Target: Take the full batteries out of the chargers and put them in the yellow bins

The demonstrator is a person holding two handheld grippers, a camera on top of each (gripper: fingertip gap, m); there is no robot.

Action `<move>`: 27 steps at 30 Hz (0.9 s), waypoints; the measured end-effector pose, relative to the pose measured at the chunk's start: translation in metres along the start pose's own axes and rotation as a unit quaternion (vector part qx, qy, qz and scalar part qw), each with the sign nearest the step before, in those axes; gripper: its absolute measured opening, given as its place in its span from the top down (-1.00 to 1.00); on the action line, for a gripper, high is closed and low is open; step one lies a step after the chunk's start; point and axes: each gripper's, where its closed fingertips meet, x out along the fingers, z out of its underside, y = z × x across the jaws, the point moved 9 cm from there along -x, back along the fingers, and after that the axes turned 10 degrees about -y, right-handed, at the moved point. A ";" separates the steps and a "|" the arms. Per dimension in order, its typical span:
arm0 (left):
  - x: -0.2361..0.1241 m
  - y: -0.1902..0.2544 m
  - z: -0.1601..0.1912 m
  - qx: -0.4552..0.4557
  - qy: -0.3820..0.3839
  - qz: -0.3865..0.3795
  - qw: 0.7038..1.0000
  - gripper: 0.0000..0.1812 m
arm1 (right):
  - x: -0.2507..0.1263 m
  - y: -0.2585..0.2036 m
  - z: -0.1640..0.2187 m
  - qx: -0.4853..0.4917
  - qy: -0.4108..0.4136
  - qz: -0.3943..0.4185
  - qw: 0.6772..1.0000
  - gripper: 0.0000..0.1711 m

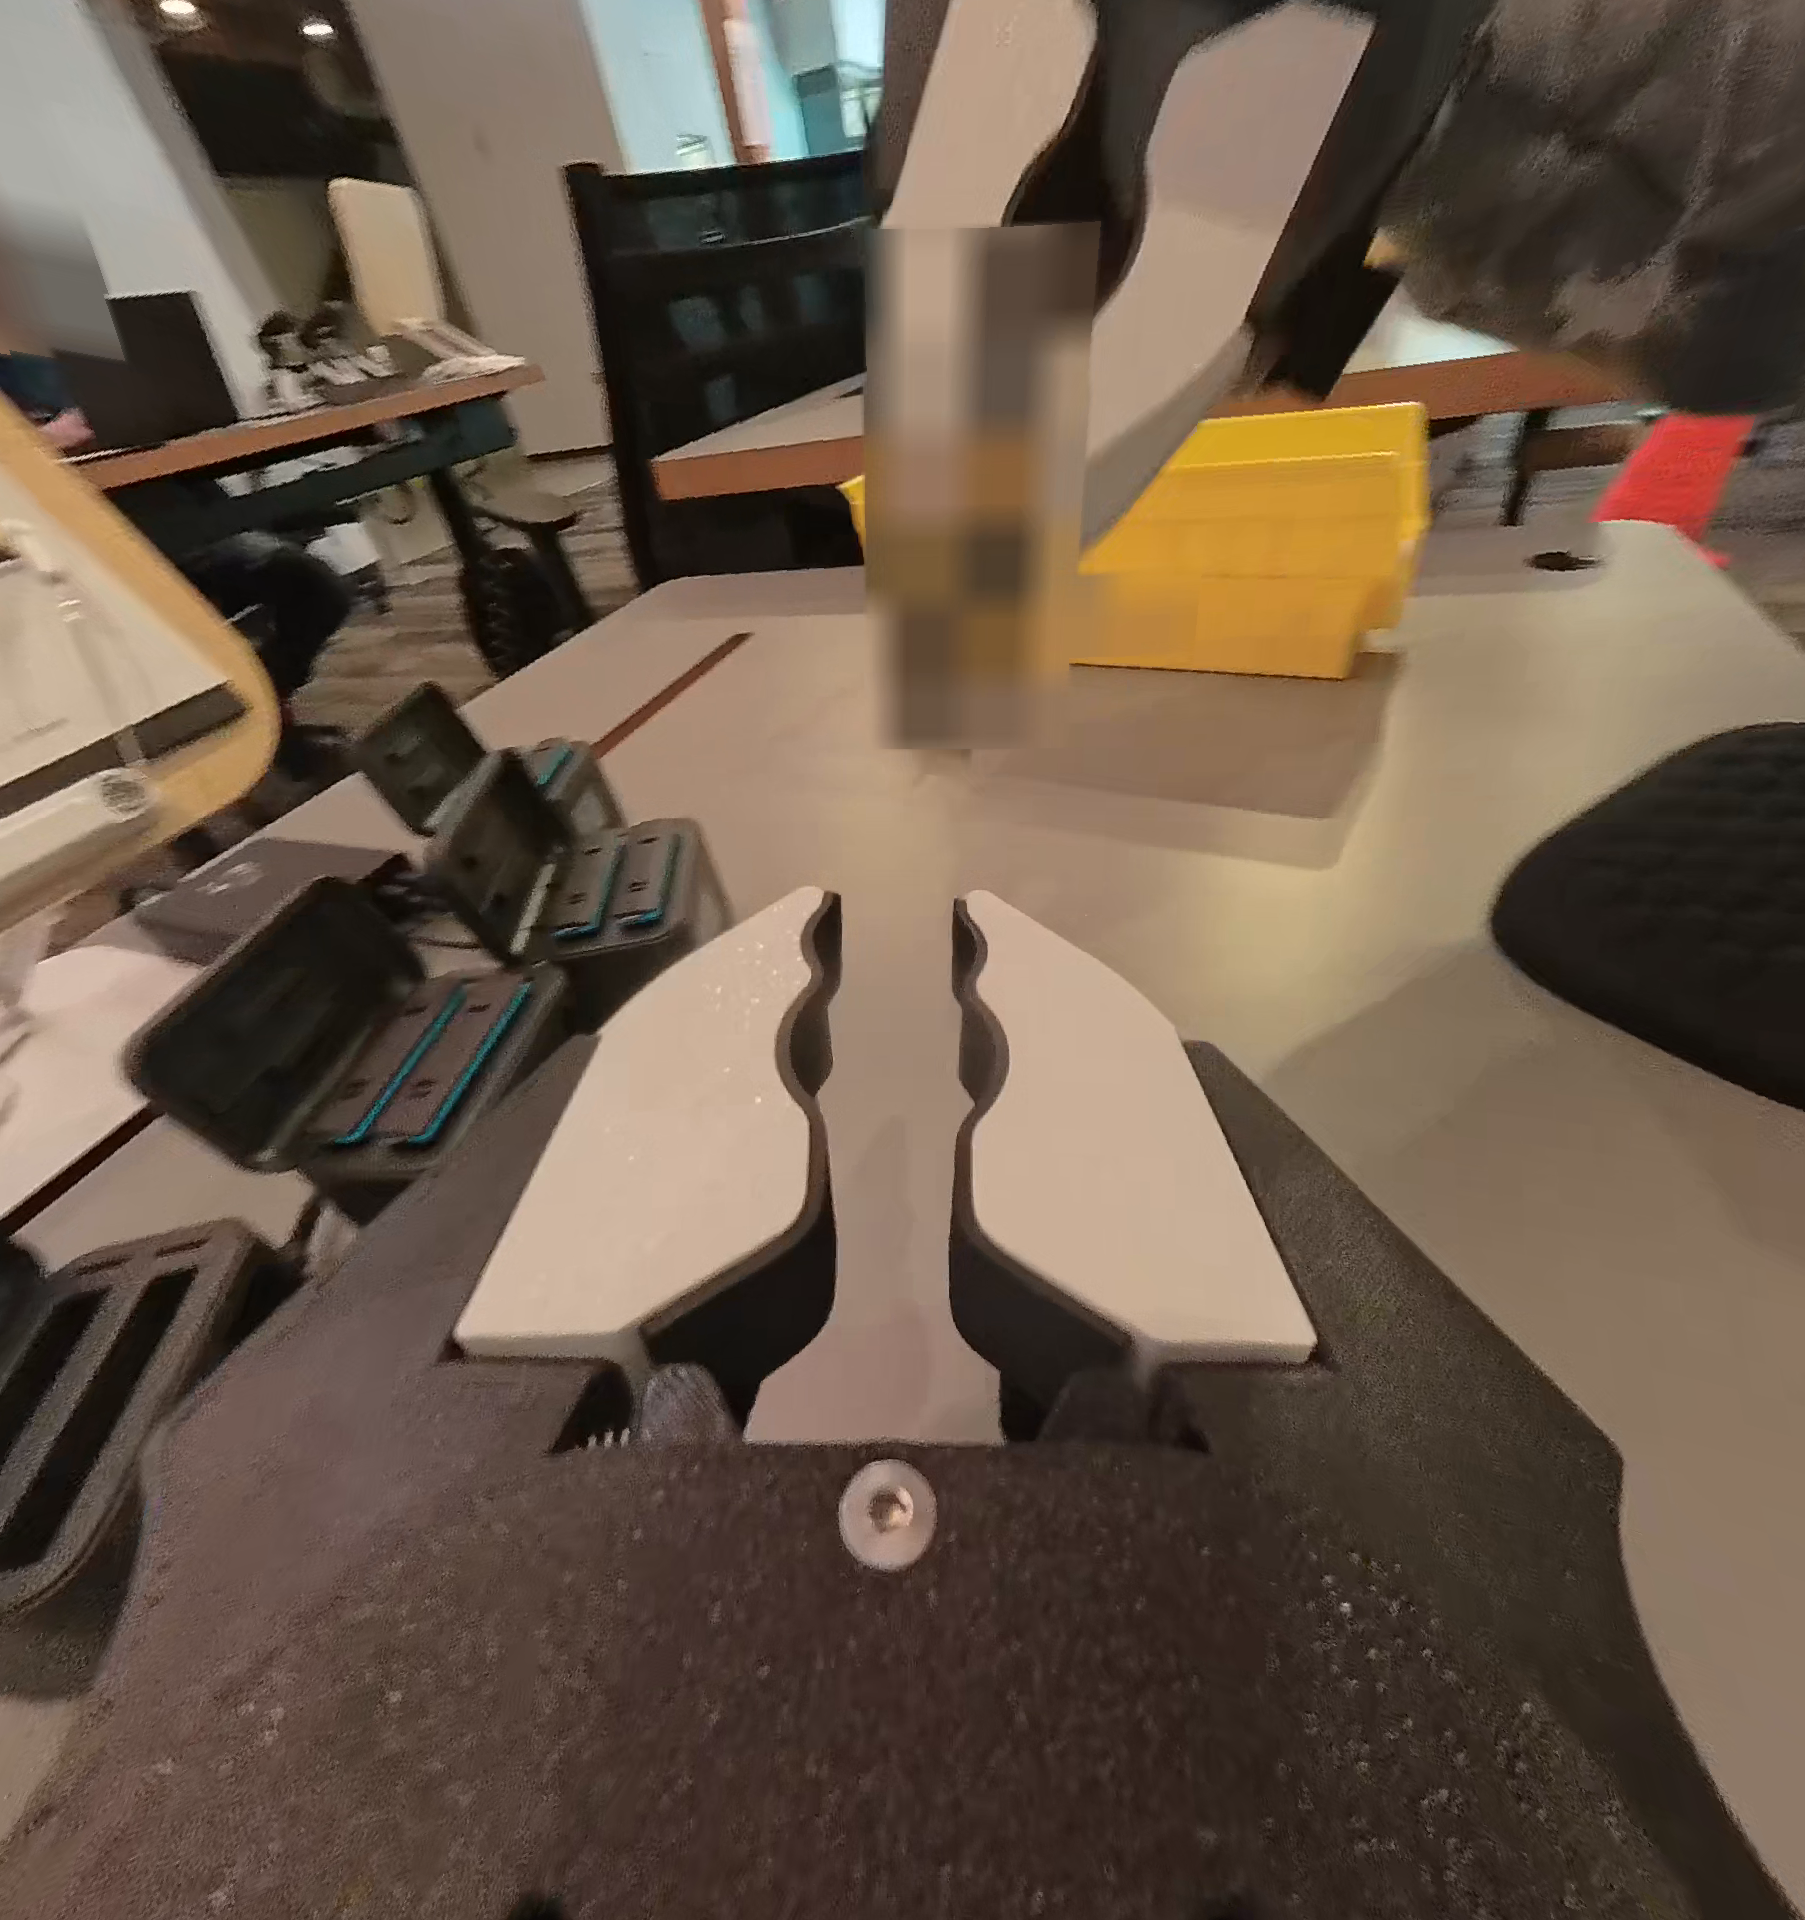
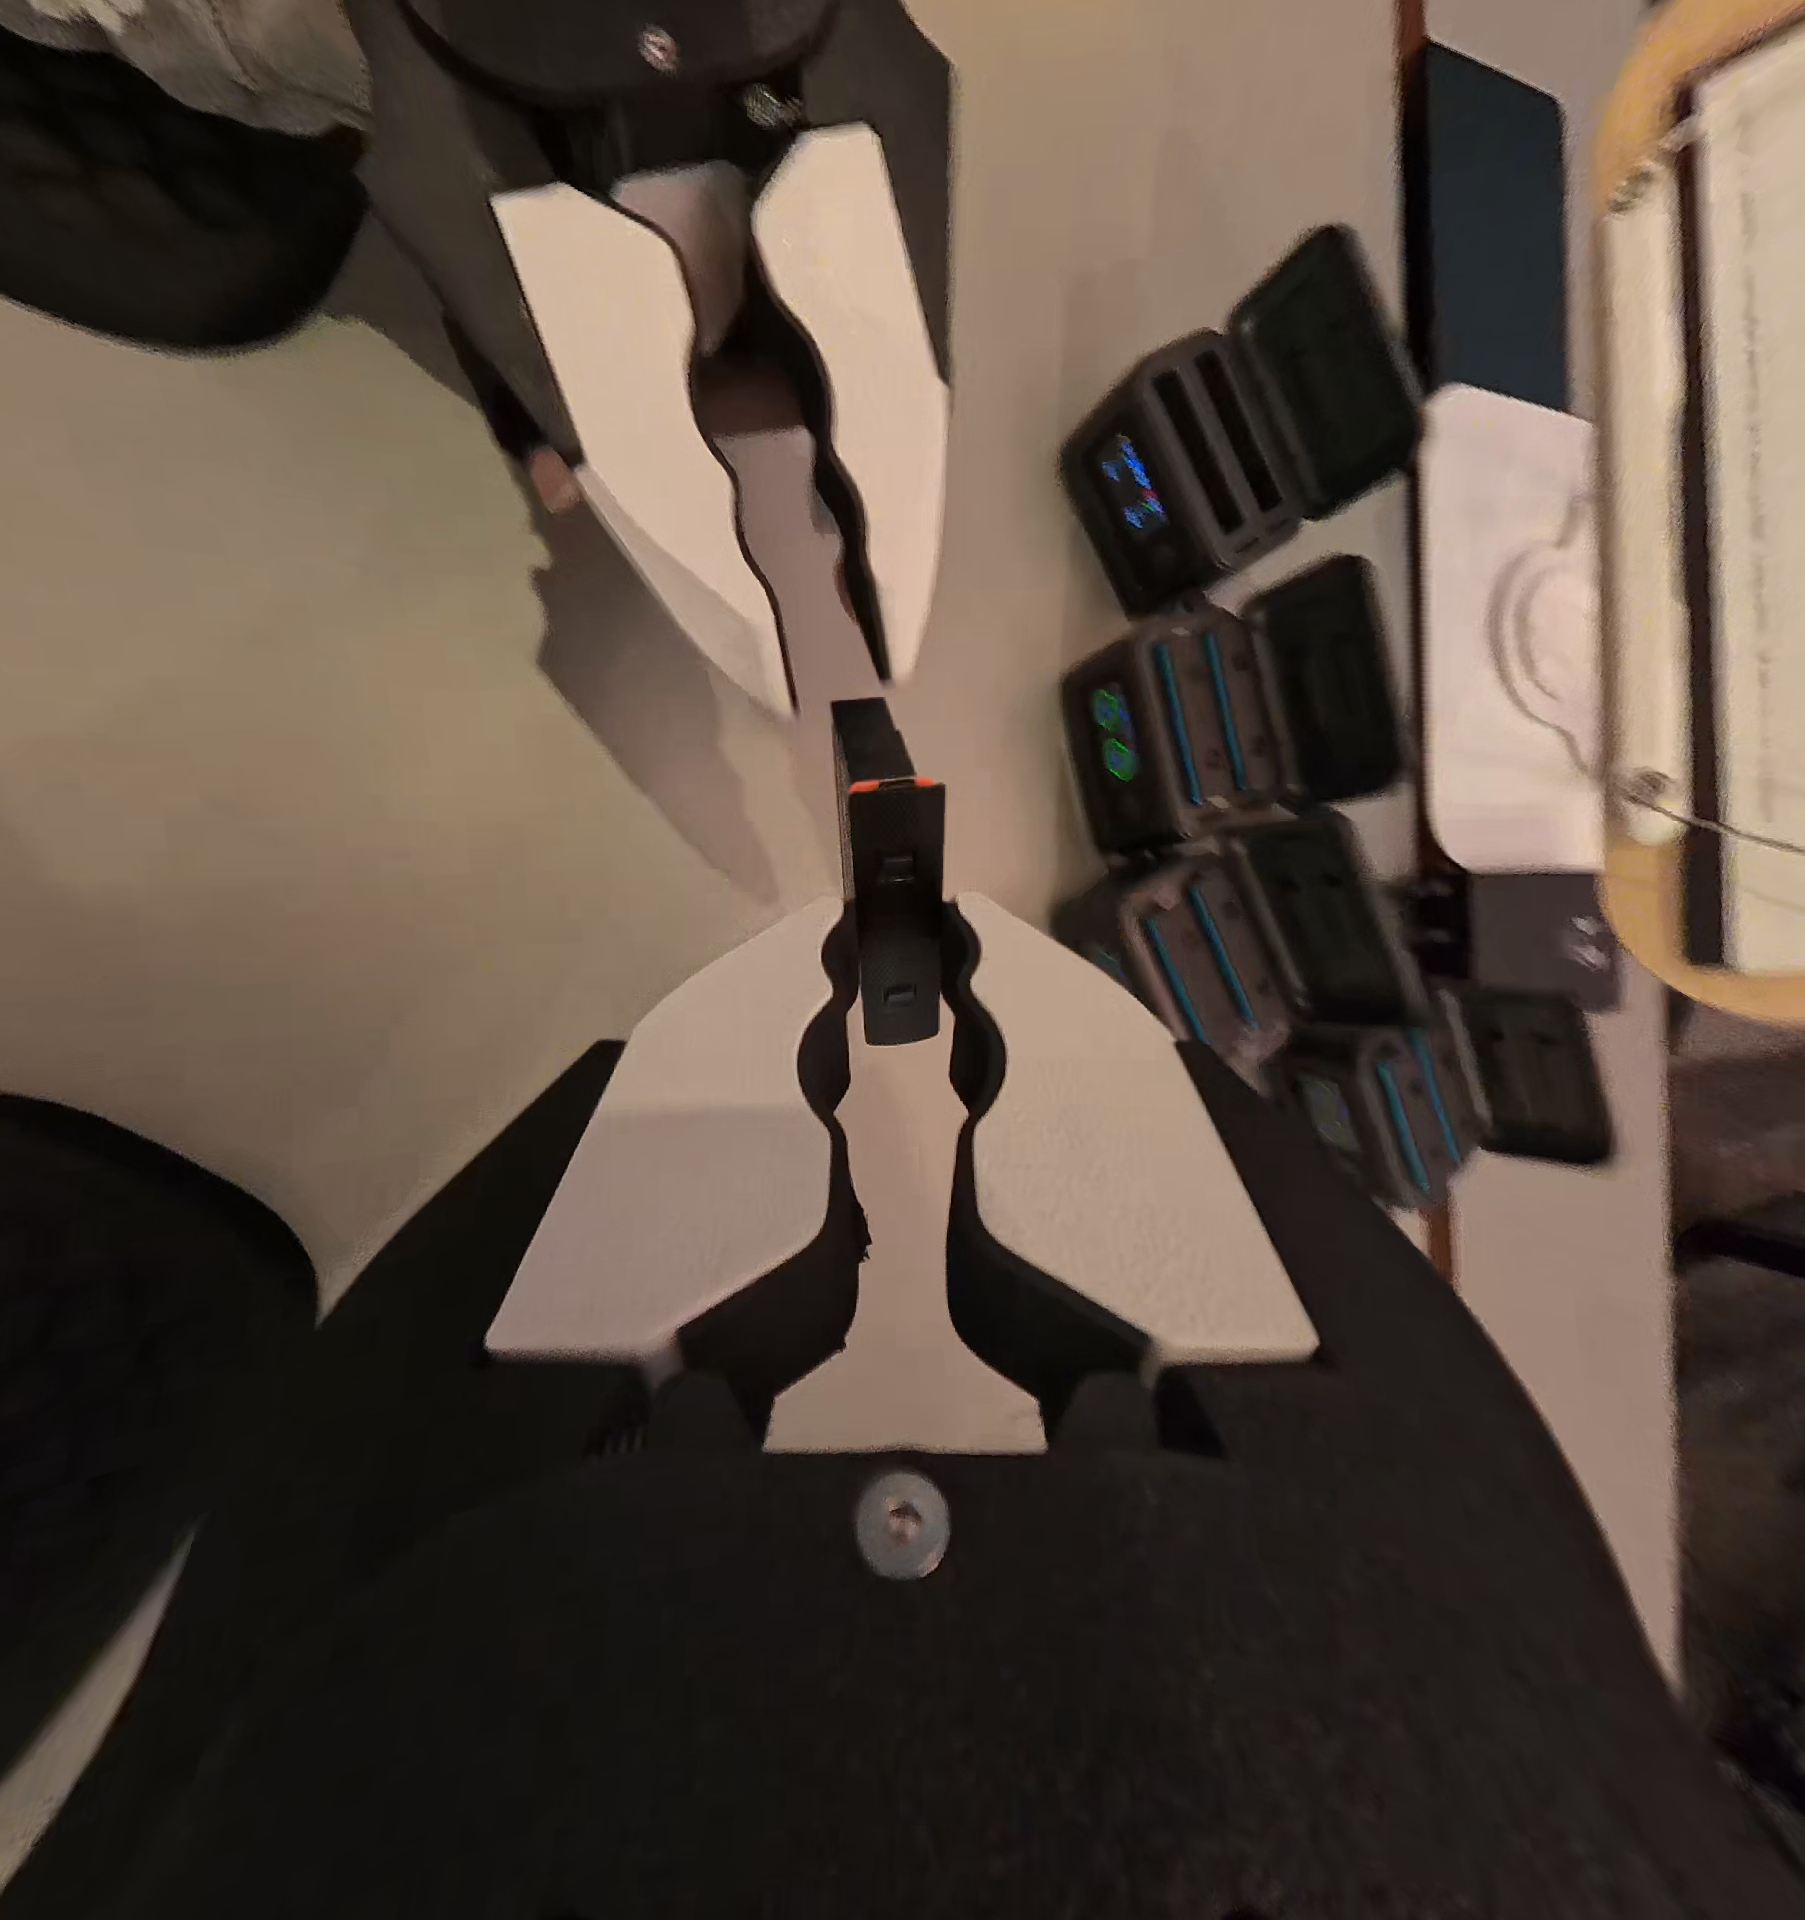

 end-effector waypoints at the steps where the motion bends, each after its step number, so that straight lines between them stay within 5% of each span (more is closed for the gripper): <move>1: -0.001 -0.004 0.001 -0.006 -0.002 -0.022 1.000 0.78 | -0.011 0.010 0.006 0.003 -0.014 0.017 1.000 0.83; 6: -0.004 -0.022 0.008 -0.016 -0.028 -0.119 0.992 0.79 | -0.077 0.069 0.060 0.036 -0.134 0.099 0.985 0.83; 12: -0.003 -0.029 0.016 -0.028 -0.056 -0.157 0.986 0.82 | -0.124 0.117 0.171 0.104 -0.284 0.131 0.944 0.83; 19: -0.004 -0.035 0.024 -0.044 -0.072 -0.178 0.981 0.82 | -0.079 0.104 0.285 0.133 -0.371 0.070 0.916 0.83; 27: -0.001 -0.036 0.034 -0.047 -0.096 -0.176 0.979 0.87 | -0.014 0.091 0.327 0.126 -0.359 0.003 0.925 0.83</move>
